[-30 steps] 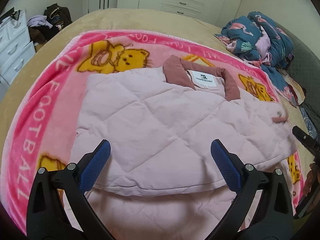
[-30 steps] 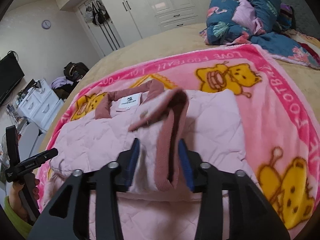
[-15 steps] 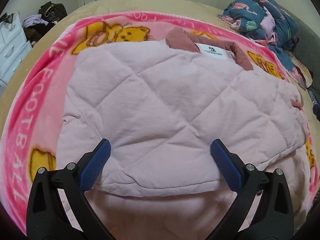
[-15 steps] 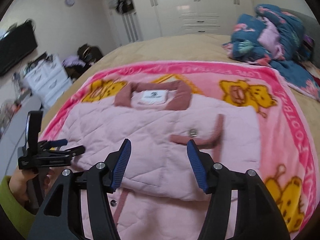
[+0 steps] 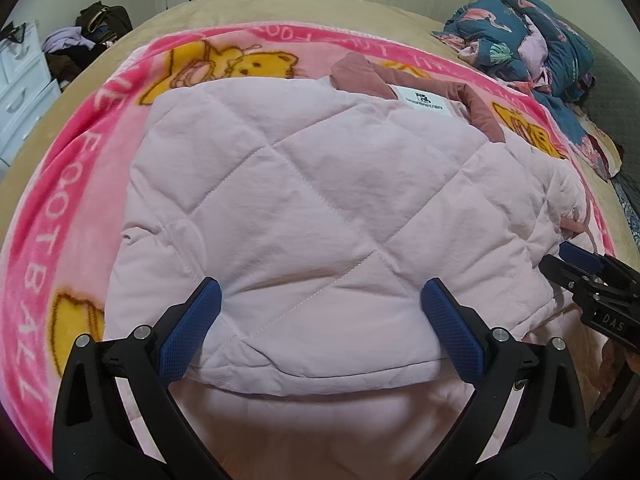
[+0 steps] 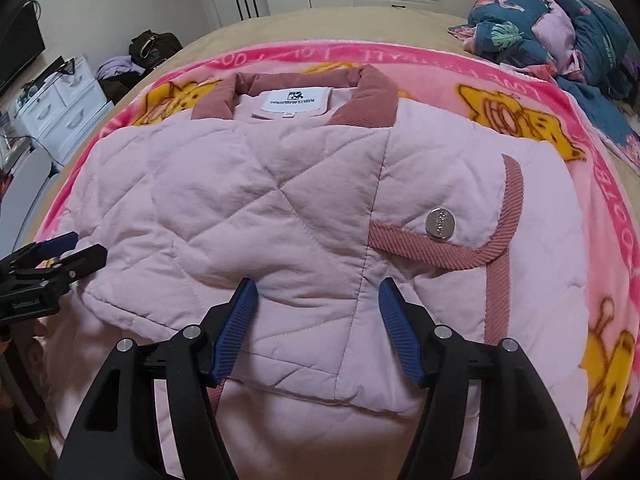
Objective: Fold large clothes
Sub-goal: 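Lay the mauve edge across the jacket and open the right tool, then move both tools back over the jacket toward its hem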
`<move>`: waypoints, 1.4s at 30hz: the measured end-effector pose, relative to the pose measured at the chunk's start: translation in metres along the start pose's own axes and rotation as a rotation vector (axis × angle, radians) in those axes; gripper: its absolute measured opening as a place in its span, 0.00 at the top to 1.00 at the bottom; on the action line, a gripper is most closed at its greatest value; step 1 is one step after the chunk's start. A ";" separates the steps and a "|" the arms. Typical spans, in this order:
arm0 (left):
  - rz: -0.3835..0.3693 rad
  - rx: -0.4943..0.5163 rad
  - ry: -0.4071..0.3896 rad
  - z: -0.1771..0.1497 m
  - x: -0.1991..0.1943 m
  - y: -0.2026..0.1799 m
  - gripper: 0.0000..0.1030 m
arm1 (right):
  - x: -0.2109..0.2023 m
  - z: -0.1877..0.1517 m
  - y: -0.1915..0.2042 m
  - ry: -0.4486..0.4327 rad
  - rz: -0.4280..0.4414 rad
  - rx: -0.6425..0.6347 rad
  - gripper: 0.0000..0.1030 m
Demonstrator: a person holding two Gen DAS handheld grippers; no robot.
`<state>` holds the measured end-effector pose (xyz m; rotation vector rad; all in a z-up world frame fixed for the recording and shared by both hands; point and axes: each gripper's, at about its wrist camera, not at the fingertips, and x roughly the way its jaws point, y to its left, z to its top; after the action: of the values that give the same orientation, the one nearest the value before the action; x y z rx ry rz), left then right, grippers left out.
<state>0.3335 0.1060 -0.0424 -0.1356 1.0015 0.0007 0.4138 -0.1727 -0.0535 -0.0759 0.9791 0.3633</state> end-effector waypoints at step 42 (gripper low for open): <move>-0.113 -0.012 -0.159 -0.015 -0.138 -0.020 0.08 | -0.173 -0.026 -0.009 -0.269 0.134 0.133 0.04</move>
<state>0.2474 0.0932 0.0678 -0.2001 0.8339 -0.0841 0.3087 -0.2334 0.0732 0.1570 0.7410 0.4183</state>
